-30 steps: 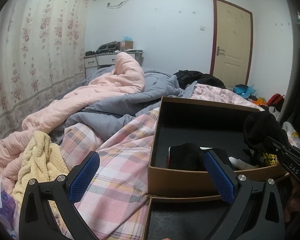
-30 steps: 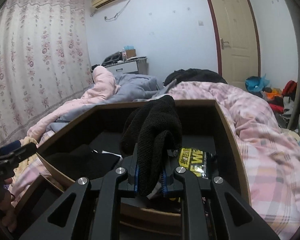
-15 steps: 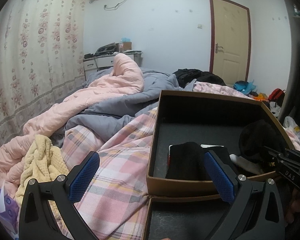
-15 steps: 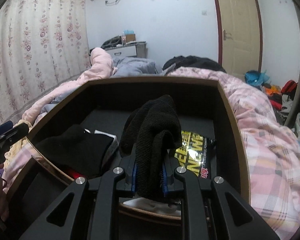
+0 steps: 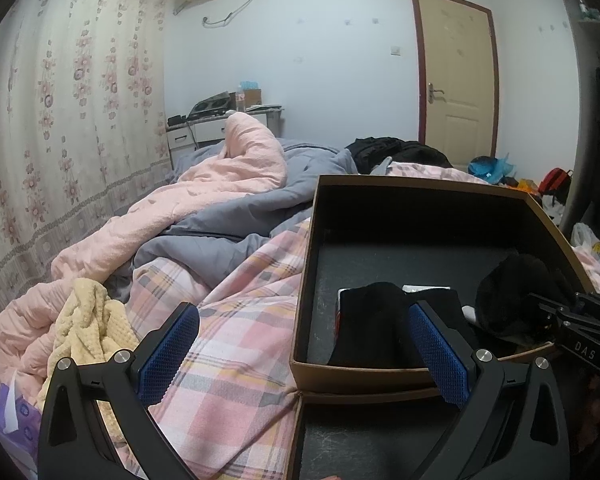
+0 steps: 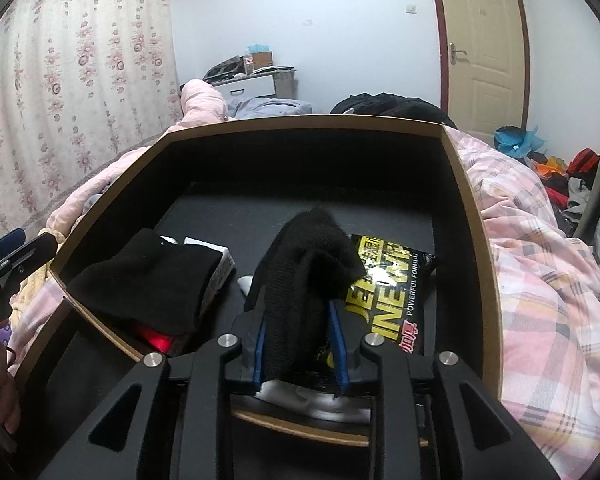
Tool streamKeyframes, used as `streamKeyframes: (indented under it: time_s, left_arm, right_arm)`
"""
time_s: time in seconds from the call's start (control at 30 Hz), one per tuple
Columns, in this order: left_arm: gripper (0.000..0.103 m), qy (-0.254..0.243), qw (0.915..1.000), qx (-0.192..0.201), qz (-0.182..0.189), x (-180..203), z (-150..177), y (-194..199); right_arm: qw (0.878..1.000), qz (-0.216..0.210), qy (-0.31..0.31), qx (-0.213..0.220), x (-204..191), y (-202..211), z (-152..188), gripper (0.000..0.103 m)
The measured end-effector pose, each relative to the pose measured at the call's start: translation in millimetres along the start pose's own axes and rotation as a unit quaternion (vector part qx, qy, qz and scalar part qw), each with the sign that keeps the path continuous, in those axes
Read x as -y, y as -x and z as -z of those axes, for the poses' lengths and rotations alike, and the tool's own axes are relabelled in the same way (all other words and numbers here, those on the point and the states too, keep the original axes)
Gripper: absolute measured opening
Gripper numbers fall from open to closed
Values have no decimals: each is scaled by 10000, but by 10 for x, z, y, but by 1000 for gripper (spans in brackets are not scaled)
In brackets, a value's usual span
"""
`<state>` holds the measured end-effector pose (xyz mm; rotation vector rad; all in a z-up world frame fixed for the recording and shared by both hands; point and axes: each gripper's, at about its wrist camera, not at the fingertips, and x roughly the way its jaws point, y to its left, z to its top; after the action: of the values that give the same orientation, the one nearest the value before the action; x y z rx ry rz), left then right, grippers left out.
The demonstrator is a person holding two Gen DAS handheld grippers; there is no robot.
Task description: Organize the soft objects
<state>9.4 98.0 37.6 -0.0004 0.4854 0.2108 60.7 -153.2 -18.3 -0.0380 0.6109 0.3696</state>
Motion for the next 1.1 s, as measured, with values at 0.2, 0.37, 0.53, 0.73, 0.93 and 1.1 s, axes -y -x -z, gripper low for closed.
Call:
streamKeyframes:
  time_s: [0.2, 0.37, 0.53, 0.73, 0.93, 1.1]
  left_arm:
    - [103, -40, 10000, 10, -13, 19, 4, -4]
    - [103, -37, 10000, 9, -13, 20, 5, -4]
    - [103, -40, 10000, 31, -2, 19, 7, -1]
    - [103, -101, 9998, 152, 13, 49, -2, 31]
    - [103, -235, 9993, 298, -12, 90, 9, 84]
    - [103, -171, 9989, 434, 60, 60, 13, 129]
  right_arm:
    - [9985, 475, 261, -27, -80, 9, 3, 36]
    - [9984, 511, 255, -35, -57, -1, -7, 40]
    - [9983, 514, 258, -22, -41, -5, -15, 40]
    - [9984, 512, 258, -23, -40, -7, -14, 40]
    - [9984, 512, 257, -16, -45, -1, -10, 40]
    - [9972, 667, 332, 17, -89, 8, -19, 41]
